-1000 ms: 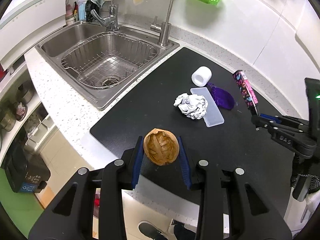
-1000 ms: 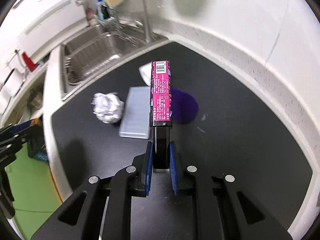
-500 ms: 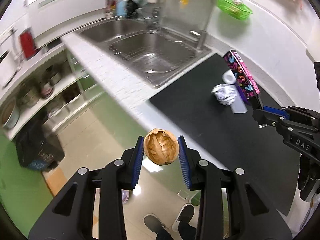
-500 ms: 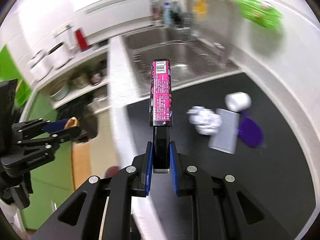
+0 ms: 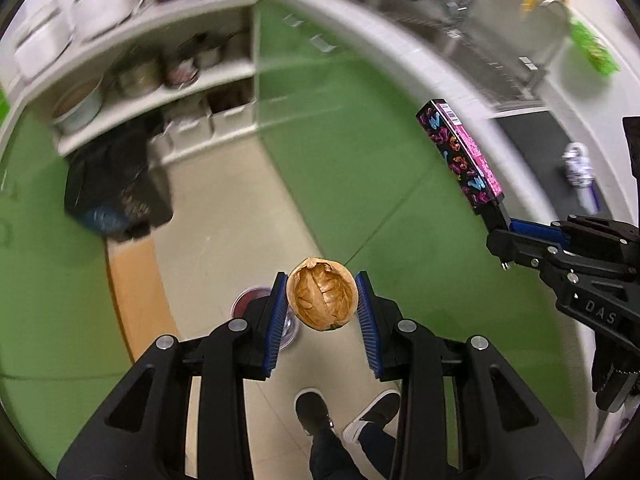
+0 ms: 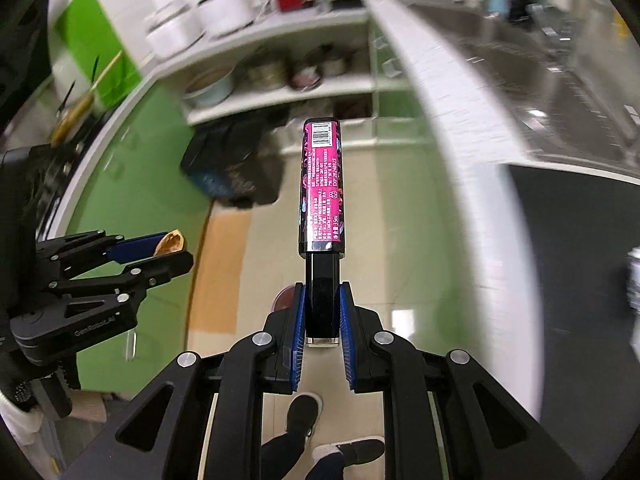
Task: Collect trash
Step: 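Carry the walnut shell and snack pack over the pink bin and release both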
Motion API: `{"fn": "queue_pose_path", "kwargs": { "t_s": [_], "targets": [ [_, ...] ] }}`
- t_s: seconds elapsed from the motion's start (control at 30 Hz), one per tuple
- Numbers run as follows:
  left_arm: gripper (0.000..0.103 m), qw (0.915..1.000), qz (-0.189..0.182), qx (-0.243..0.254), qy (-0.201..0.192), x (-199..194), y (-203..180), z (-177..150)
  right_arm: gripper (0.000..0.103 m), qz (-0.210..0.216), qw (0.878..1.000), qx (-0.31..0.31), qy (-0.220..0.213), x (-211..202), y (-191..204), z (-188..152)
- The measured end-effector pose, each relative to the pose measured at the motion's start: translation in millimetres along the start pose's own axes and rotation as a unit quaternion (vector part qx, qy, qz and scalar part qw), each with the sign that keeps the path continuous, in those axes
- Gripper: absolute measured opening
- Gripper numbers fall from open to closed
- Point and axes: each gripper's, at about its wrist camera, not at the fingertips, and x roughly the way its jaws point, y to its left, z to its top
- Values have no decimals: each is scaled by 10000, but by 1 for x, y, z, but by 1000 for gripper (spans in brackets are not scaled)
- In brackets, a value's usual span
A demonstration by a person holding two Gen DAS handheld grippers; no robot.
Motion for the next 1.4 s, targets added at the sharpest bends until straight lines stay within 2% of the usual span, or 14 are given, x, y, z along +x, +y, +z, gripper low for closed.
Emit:
{"fn": "queue_pose_path", "kwargs": {
  "t_s": [0.2, 0.47, 0.63, 0.8, 0.83, 0.87, 0.97, 1.03, 1.17, 1.4],
  "targets": [
    [34, 9989, 85, -331, 312, 78, 55, -30, 16, 118, 9989, -203, 417, 90, 17, -9],
    [34, 9965, 96, -511, 648, 194, 94, -74, 16, 198, 9949, -350, 929, 216, 21, -40],
    [34, 9949, 134, -569, 819, 256, 114, -94, 16, 193, 9924, -378, 1159, 269, 23, -53],
    [35, 9933, 167, -657, 937, 296, 129, -109, 16, 195, 9900, -389, 1340, 305, 19, -67],
    [46, 9930, 152, -681, 958, 300, 130, -111, 16, 196, 9897, -393, 1364, 309, 19, -69],
    [71, 9927, 162, -703, 967, 304, 130, -113, 16, 198, 9893, -404, 1390, 313, 19, -70],
    [92, 9925, 71, -772, 947, 311, 133, -115, 16, 204, 9883, -429, 1446, 324, 20, -70],
    [100, 9921, 51, -811, 952, 312, 135, -116, 16, 219, 9875, -448, 1493, 331, 21, -68],
    [100, 9916, 184, -843, 966, 308, 143, -117, 16, 278, 9856, -516, 1586, 339, 25, -70],
    [100, 9888, 390, -1119, 905, 295, 183, -125, 16, 411, 9798, -712, 1823, 372, 47, -71]
  ]
}}
